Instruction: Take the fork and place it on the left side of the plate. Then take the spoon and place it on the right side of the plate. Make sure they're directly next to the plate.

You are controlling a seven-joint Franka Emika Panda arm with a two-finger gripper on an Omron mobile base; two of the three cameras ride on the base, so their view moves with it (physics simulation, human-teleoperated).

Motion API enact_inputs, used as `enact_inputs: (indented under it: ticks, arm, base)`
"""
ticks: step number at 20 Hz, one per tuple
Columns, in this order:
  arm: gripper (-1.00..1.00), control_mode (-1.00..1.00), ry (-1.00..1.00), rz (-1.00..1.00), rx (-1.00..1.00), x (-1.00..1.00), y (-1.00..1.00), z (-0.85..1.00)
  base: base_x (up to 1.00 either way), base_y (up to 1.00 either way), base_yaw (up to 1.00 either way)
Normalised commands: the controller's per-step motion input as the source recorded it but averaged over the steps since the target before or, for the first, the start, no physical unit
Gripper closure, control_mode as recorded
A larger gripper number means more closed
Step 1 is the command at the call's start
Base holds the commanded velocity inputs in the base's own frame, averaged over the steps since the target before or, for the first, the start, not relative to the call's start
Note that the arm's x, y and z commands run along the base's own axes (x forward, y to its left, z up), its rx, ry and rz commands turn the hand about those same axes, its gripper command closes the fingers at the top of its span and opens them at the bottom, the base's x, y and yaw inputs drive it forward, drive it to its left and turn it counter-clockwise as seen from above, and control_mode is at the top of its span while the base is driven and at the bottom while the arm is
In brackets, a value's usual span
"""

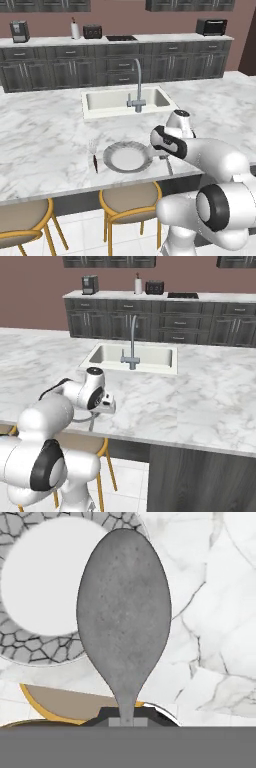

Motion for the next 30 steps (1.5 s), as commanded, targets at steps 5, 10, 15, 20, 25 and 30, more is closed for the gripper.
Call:
enact_inputs:
  ticks: [5,10,15,20,25,30]
  arm:
    - [1.0,-1.0,0.05,-0.03,0.0,0.68,-0.18,-0.08]
    - [1.0,-1.0,0.04,-0.04,0.02,0.69,-0.1,-0.23]
    - [1.0,-1.0,0.01,-0.02,0.01,0.57,-0.04,-0.41]
    - [1.0,-1.0,0.01,-0.02,0.01,0.51,-0.06,-0.44]
    - [1.0,-1.0,0.08,0.0,0.0,0.21,-0.04,-0.42]
    - [1.0,-1.0,0.08,-0.01,0.0,0.26,-0.01,-0.37]
  base:
    - [0.0,0.0,0.0]
    - [0.0,0.0,0.0]
    - [0.0,0.0,0.0]
    - [0.0,0.0,0.0]
    - [0.0,0.0,0.0]
    - [0.0,0.0,0.0]
